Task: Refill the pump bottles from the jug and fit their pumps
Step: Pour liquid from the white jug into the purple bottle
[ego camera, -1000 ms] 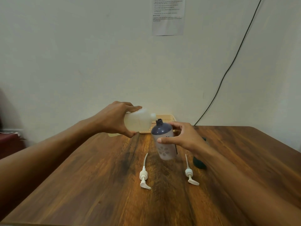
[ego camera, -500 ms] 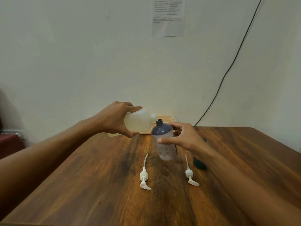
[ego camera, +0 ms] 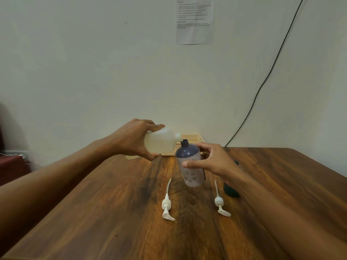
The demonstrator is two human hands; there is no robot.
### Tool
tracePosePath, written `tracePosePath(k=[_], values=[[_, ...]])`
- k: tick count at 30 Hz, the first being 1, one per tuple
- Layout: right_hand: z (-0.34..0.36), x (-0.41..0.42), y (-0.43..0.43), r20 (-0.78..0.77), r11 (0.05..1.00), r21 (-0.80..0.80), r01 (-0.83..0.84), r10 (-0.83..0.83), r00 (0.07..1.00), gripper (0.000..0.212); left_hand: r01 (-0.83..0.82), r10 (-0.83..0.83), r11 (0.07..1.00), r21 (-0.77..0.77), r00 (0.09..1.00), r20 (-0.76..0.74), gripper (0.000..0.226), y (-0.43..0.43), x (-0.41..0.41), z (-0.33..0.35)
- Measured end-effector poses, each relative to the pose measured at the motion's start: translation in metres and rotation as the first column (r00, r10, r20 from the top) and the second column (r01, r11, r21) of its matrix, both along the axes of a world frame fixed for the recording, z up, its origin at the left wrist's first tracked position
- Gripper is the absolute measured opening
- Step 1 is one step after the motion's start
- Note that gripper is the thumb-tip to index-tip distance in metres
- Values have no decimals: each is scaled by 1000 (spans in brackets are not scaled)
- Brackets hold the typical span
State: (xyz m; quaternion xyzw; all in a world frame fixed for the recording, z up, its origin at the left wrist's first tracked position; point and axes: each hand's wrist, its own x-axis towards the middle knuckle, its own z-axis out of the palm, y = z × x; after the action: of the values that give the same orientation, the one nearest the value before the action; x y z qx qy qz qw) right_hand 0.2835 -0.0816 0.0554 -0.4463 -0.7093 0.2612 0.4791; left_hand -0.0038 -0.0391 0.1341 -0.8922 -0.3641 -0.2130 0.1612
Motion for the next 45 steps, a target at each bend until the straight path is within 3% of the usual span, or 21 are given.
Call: tracePosePath(k=[45], values=[[-7, 0, 1, -34, 999, -39, -28, 27, 999, 56, 8, -8, 1000, 5, 1000, -17, 99, -3, 1, 0]])
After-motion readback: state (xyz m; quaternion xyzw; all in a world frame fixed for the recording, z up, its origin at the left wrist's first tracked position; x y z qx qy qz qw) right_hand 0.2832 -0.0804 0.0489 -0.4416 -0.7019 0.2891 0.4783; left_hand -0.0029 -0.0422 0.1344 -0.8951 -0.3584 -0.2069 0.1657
